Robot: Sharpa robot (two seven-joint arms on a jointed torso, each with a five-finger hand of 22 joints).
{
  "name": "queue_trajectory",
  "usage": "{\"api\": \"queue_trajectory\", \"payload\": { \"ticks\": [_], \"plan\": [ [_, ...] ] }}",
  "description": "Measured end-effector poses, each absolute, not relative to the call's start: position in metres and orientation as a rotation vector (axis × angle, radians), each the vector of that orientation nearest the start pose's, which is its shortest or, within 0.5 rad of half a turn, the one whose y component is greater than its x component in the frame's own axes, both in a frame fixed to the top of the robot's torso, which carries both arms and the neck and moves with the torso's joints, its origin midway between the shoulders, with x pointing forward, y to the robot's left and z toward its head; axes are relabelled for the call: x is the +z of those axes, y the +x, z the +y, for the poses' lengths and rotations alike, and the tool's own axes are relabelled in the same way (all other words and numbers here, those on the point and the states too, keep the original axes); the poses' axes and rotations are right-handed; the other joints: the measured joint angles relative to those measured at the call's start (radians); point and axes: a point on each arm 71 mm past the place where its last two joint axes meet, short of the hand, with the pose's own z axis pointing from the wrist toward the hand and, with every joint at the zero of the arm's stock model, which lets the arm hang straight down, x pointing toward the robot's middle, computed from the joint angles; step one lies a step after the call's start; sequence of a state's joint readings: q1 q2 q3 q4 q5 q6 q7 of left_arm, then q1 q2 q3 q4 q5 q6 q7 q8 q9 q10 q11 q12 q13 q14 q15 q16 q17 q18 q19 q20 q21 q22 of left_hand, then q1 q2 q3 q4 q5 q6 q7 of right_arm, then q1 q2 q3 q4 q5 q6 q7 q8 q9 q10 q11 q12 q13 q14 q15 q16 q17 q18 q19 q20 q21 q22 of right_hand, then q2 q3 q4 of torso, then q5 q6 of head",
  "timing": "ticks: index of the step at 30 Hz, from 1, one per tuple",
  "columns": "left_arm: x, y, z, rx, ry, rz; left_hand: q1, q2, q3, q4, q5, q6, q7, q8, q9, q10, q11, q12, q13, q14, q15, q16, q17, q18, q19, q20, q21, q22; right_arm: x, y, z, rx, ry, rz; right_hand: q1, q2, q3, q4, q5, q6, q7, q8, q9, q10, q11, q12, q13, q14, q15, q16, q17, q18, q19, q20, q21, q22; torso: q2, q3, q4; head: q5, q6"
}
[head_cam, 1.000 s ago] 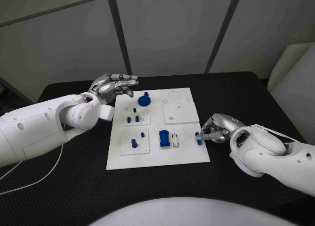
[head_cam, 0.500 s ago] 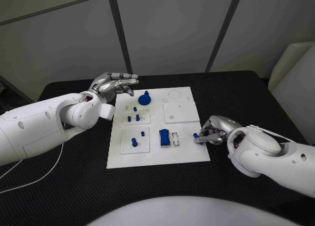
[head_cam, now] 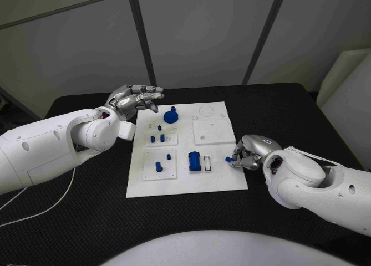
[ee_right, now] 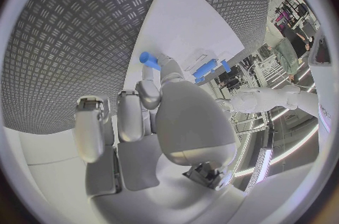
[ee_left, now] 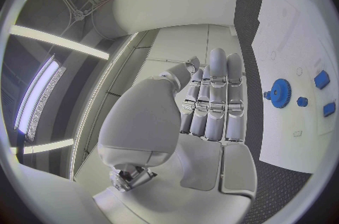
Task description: Assemble the parts on the task board
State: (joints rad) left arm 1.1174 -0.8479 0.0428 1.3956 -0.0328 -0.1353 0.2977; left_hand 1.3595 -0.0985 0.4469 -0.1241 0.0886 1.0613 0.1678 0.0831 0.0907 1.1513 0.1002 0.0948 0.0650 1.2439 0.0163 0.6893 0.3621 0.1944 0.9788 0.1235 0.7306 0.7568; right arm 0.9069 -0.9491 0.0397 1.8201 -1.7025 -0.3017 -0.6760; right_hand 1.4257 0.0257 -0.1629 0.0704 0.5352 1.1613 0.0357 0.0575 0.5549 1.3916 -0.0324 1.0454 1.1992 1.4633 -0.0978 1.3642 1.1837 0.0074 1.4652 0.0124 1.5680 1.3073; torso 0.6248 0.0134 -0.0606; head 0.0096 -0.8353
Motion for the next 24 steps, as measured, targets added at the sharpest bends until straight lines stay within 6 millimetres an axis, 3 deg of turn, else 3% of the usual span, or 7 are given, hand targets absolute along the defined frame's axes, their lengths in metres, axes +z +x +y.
{"api": "queue_trajectory", "payload": {
  "ticks": [7, 16, 24],
  "plan": [
    [-0.204, 0.503, 0.243, -1.552, -1.187, 1.505, 0.0, 0.0, 0.0, 0.0, 0.0, 0.0, 0.0, 0.0, 0.0, 0.0, 0.0, 0.0, 0.0, 0.0, 0.0, 0.0, 0.0, 0.0, 0.0, 0.0, 0.0, 0.0, -0.253, 0.377, -0.193, 0.331, 0.077, 1.868, 0.001, 0.001, 0.009, 0.001, 0.09, 0.001, -0.001, 0.005, -0.003, 0.005, -0.005, -0.001, 0.0, 0.004, -0.001, 0.005, 0.01, 0.0, 0.0, 0.0, 0.0, 0.0, 0.0, -0.0008, 0.0008, 0.0, 0.0],
    [-0.203, 0.503, 0.244, -1.552, -1.187, 1.505, 0.0, 0.0, 0.0, 0.0, 0.0, 0.0, 0.0, 0.0, 0.0, 0.0, 0.0, 0.0, 0.0, 0.0, 0.0, 0.0, 0.0, 0.0, 0.0, 0.0, 0.0, 0.0, -0.244, 0.371, -0.186, 0.432, 0.216, 1.826, -0.015, 0.015, 0.013, 0.016, 0.096, 0.002, -0.002, 0.005, -0.003, 0.007, -0.007, 0.001, 0.006, 0.005, -0.002, 0.011, 0.02, 0.0, 0.0, 0.0, 0.0, 0.0, 0.0, -0.001, 0.0011, 0.005, 0.0],
    [-0.203, 0.502, 0.243, -1.553, -1.187, 1.507, 0.0, 0.0, -0.003, 0.003, 0.0, 0.0, 0.0, 0.0, 0.0, 0.0, 0.0, 0.0, 0.001, 0.0, 0.0, 0.0, 0.0, 0.0, 0.0, 0.0, -0.004, -0.002, -0.242, 0.371, -0.178, 0.503, 0.31, 1.807, -0.051, 0.004, 0.009, 0.036, 0.097, 0.009, -0.003, 0.005, -0.002, 0.018, -0.011, 0.021, 0.021, 0.002, -0.006, 0.019, 0.036, 0.0, 0.0, 0.0, 0.0, 0.0, 0.0, -0.0006, -0.0003, 0.007, -0.003]
  ]
}}
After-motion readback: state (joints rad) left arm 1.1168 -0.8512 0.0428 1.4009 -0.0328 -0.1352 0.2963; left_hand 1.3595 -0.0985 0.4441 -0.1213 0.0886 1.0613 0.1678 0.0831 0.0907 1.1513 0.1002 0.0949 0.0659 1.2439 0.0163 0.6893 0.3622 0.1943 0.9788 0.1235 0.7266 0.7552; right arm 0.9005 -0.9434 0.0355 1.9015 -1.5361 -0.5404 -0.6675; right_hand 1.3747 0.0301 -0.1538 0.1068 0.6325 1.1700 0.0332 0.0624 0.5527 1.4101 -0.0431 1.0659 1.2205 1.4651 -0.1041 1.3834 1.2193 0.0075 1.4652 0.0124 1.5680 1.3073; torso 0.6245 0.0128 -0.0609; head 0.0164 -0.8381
